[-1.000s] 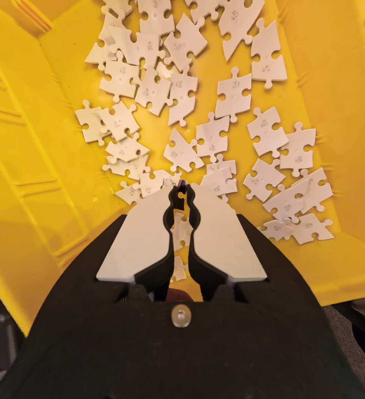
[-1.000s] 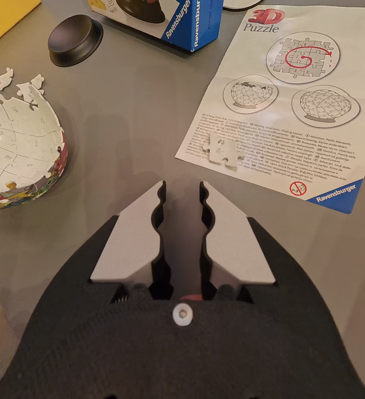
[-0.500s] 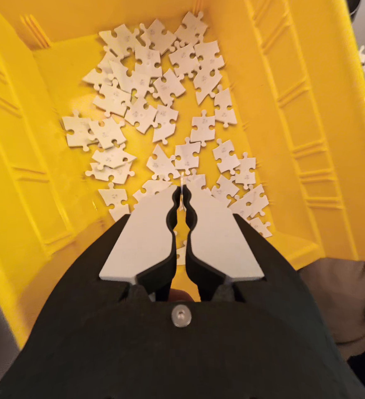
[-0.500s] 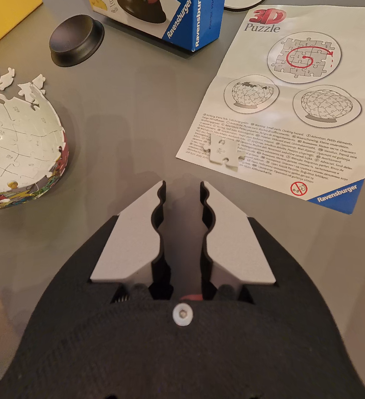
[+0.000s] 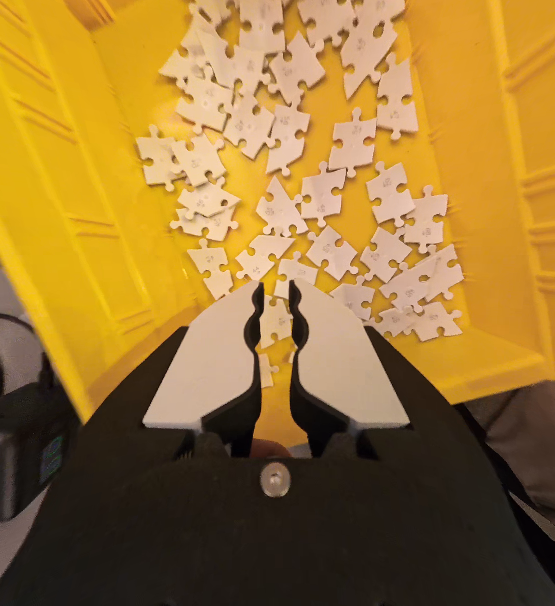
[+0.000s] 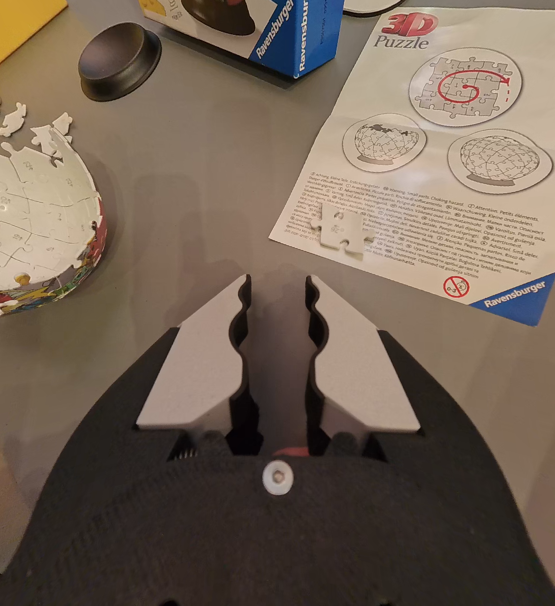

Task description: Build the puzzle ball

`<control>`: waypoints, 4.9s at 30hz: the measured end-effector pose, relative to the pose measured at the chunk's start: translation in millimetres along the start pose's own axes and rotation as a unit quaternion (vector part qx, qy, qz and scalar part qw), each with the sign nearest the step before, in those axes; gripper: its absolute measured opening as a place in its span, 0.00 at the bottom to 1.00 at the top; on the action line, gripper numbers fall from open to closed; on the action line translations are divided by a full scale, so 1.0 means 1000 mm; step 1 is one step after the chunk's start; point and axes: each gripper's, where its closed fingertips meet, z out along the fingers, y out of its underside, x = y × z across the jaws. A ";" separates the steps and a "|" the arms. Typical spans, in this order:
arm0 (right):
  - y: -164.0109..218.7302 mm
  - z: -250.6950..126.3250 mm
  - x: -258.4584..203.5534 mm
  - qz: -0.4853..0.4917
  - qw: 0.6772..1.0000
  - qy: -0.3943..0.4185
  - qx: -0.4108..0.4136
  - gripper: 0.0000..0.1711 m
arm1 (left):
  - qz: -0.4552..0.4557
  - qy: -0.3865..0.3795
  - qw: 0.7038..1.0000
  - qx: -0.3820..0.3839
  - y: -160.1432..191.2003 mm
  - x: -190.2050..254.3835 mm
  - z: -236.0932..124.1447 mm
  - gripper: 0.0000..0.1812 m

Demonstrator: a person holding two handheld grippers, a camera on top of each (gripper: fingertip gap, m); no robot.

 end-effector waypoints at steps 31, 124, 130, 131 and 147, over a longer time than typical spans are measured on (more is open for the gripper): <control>0.000 0.000 0.002 0.006 1.000 0.005 0.000 0.17 | 0.053 -0.059 0.997 0.012 0.020 -0.023 -0.046 0.07; 0.000 -0.001 0.000 0.009 1.000 -0.007 0.001 0.18 | 0.294 0.097 0.945 -0.103 0.001 0.063 0.016 0.26; 0.000 -0.001 0.000 0.008 1.000 -0.008 0.001 0.18 | 0.284 0.116 0.940 -0.147 0.020 0.065 0.021 0.21; 0.000 -0.001 0.000 0.009 1.000 -0.008 0.001 0.18 | 0.285 0.113 0.940 -0.149 0.021 0.064 0.024 0.21; 0.000 -0.001 -0.001 0.009 1.000 -0.014 0.001 0.19 | 0.248 0.097 0.959 -0.101 0.008 0.068 0.022 0.07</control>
